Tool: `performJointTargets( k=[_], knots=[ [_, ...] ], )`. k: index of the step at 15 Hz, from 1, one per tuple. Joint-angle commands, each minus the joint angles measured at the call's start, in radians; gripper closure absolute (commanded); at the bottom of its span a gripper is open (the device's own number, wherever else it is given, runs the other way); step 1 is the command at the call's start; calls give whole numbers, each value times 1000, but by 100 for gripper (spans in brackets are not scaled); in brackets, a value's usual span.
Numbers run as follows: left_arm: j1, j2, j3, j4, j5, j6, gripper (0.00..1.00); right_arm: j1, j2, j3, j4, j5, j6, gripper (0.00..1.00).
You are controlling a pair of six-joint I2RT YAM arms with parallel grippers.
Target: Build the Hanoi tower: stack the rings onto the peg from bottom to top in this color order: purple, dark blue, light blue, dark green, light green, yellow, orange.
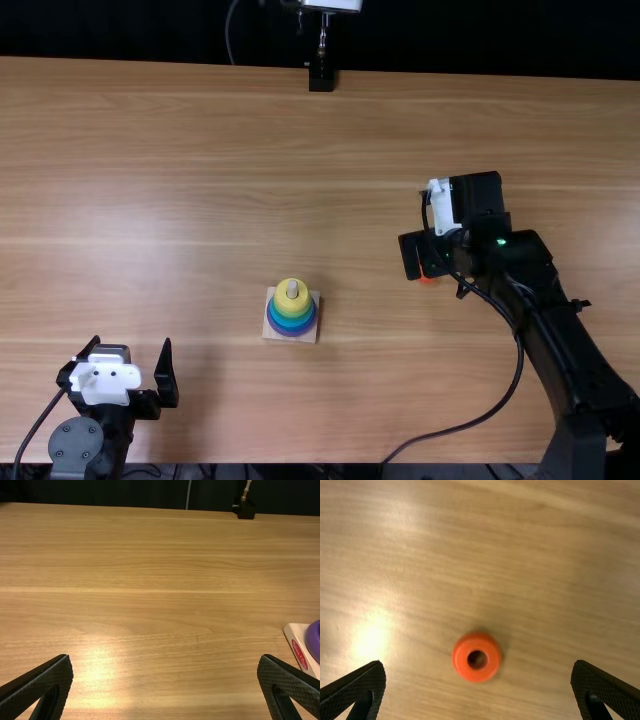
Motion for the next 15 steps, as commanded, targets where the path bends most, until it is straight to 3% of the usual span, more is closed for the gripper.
performJointTargets(
  k=[1, 4, 6, 7, 15],
  knots=[
    [-6, -12, -112, -78, -1, 13, 0, -2, -29, -39, -2, -39, -13, 0],
    [-6, -12, -112, -78, -1, 13, 0, 5, -27, -54, -2, -39, -2, 0],
    [-6, -12, -112, -78, -1, 13, 0, 5, -26, -51, 0, -37, 57, 0],
    [-6, -12, -112, -78, -1, 13, 0, 5, -20, -52, 0, -34, 64, 0],
    [-6, -12, -112, -78, -1, 13, 0, 8, 83, -52, 18, -30, 66, 0]
  ],
)
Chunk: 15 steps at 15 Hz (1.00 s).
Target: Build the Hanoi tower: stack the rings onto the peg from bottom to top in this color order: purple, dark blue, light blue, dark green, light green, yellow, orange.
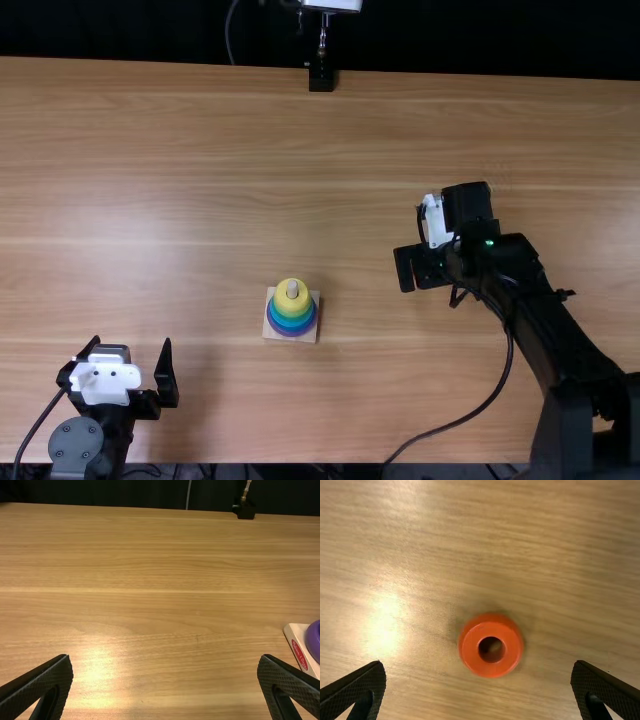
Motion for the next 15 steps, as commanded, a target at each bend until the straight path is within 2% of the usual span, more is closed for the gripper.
performJointTargets(
  k=[1, 3, 4, 5, 15],
  knots=[
    [-6, -12, -112, -78, -2, 13, 0, 8, 24, -10, 4, -1, 9, 0],
    [-6, -12, -112, -78, -2, 13, 0, 9, 41, -9, 4, 4, 9, 0],
    [-6, -12, -112, -78, -2, 13, 0, 11, 58, -7, 2, 19, 11, 0],
    [-6, -12, -112, -78, -2, 13, 0, 11, 73, -4, 4, 24, 11, 0],
    [-6, -12, -112, -78, -2, 13, 0, 16, 110, 10, 4, 28, 11, 0]
  ],
)
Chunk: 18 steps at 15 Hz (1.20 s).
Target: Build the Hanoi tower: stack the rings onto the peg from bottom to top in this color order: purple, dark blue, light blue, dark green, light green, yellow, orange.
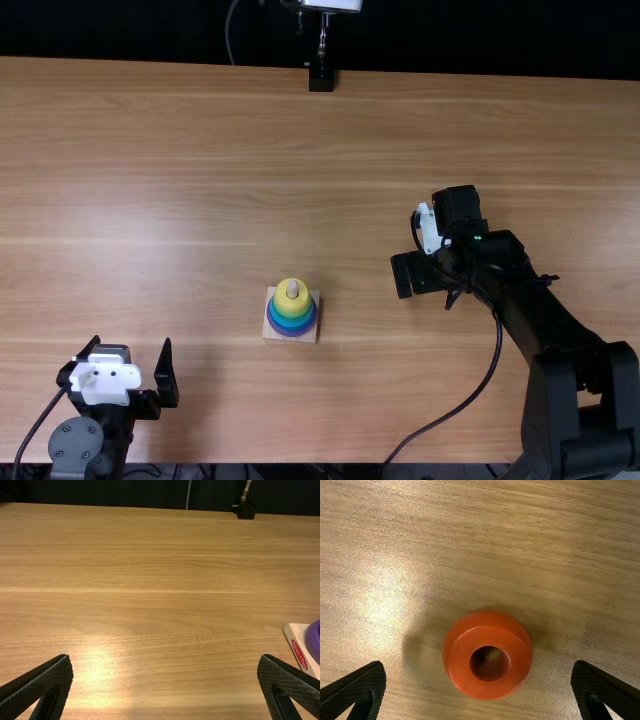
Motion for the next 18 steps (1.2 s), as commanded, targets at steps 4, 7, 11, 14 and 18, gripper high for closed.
performJointTargets(
  k=[4, 7, 11, 14, 18],
  knots=[
    [-6, -12, -112, -78, -2, 13, 0, 28, 41, 29, 4, 32, 8, 0],
    [-6, -12, -112, -78, -2, 13, 0, 28, 43, 31, 6, 34, 8, 0],
    [-6, -12, -112, -78, -2, 13, 0, 28, 44, 29, 76, 42, 8, 12],
    [-6, -12, -112, -78, -2, 13, 0, 28, 44, 28, 74, 40, 6, 33],
    [-6, -12, -112, -78, -2, 13, 0, 28, 44, 22, 70, 38, 6, 81]
  ],
)
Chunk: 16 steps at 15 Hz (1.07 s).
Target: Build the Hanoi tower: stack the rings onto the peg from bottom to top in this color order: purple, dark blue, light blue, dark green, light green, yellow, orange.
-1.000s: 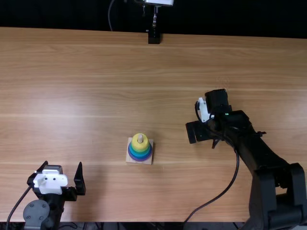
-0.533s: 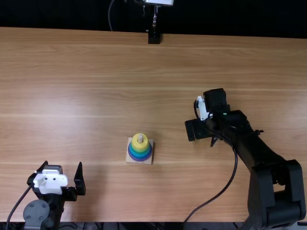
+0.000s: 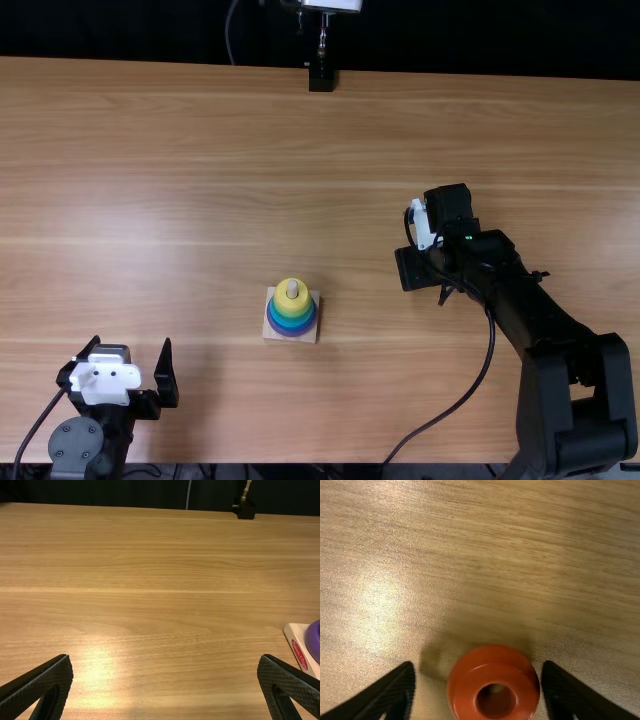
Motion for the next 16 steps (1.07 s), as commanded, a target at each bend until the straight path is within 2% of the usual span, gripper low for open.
performJointTargets(
  k=[1, 2, 3, 8, 10, 16],
  knots=[
    [-6, -12, -112, -78, -1, 14, 0, 7, 16, 18, -6, 7, 6, 90],
    [-6, -12, -112, -78, -1, 14, 0, 7, 16, 17, -6, 7, 5, 98],
    [-6, -12, -112, -78, -1, 14, 0, 7, 16, 15, -8, 5, 5, 100],
    [-6, -12, -112, -78, -1, 14, 0, 7, 6, 31, 0, 3, 5, 100],
    [-6, -12, -112, -78, -1, 14, 0, 40, 2, 92, -24, 3, 3, 100],
    [-6, -12, -112, -78, -1, 14, 0, 133, -63, 301, -385, 3, 3, 100]
  ],
)
